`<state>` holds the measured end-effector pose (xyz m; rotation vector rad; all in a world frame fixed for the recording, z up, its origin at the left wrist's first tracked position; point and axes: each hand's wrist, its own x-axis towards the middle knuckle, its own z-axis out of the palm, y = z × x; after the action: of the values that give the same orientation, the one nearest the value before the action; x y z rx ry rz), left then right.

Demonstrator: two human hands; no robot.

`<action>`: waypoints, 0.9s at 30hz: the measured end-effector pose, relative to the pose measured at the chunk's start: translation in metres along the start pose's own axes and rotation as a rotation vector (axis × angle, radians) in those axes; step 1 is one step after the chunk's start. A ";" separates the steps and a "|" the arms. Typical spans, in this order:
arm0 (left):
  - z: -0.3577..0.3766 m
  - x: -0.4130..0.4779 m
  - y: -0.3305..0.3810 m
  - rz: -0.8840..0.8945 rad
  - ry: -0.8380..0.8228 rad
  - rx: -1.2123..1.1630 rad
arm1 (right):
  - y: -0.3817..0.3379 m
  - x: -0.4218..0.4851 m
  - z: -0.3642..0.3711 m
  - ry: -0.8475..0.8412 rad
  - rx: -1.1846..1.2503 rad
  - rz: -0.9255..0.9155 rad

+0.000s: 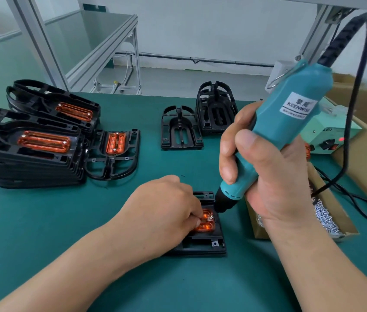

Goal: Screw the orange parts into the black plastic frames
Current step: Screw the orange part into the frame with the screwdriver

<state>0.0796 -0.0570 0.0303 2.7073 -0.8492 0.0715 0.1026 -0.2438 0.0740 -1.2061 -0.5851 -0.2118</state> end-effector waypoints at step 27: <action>-0.002 0.003 0.007 -0.033 -0.044 0.069 | 0.001 -0.008 0.008 -0.126 -0.034 -0.094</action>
<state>0.0780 -0.0630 0.0342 2.7960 -0.8287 0.0341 0.0941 -0.2376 0.0706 -1.2317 -0.7515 -0.2277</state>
